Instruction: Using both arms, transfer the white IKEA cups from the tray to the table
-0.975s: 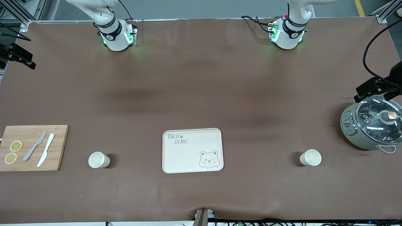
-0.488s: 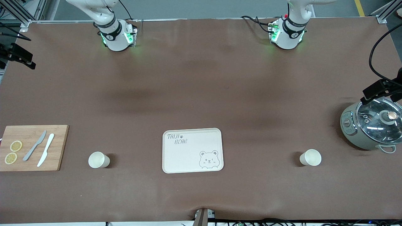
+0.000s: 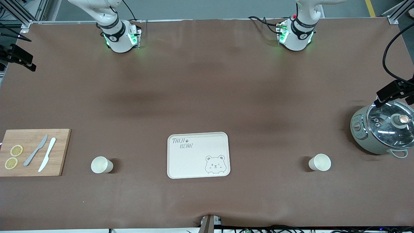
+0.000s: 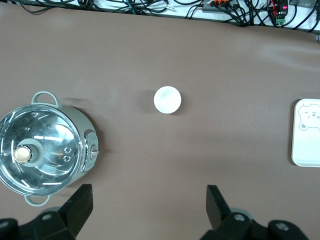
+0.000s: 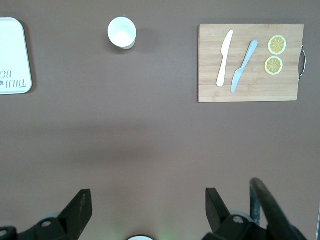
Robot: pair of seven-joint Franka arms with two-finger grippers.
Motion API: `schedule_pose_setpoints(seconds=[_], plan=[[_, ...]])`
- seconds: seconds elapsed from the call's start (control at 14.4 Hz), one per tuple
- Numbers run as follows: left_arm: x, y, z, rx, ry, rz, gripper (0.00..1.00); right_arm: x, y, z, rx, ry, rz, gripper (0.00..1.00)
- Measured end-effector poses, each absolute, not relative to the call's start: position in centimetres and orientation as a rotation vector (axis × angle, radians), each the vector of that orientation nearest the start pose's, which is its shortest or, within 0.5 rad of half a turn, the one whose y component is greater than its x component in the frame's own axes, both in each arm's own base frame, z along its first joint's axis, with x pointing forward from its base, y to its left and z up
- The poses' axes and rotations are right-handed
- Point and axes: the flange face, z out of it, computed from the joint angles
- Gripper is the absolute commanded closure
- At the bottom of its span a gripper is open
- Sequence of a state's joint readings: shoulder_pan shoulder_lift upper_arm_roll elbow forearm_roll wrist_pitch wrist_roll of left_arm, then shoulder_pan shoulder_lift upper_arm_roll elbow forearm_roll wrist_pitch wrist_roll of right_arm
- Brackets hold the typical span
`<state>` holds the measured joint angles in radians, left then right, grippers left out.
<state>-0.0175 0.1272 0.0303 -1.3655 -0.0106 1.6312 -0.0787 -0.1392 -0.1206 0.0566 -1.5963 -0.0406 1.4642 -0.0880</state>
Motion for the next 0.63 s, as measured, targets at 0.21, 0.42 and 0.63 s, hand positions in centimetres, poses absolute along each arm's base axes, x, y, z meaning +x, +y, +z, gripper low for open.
schedule_pose_setpoints(seconds=[0.21,0.42,0.63], plan=[[59.97,0.48,65.38,-3.143,-0.142,-0.209,0.00,50.35,-4.40,67.03,-3.188,-0.002,0.015,0.00],[59.95,0.44,65.34,-3.143,-0.141,-0.204,0.00,50.61,-4.43,66.64,-3.186,-0.002,0.027,0.00],[59.98,0.38,65.25,-3.143,-0.139,-0.200,0.00,50.78,-4.44,66.38,-3.186,-0.003,0.035,0.00]])
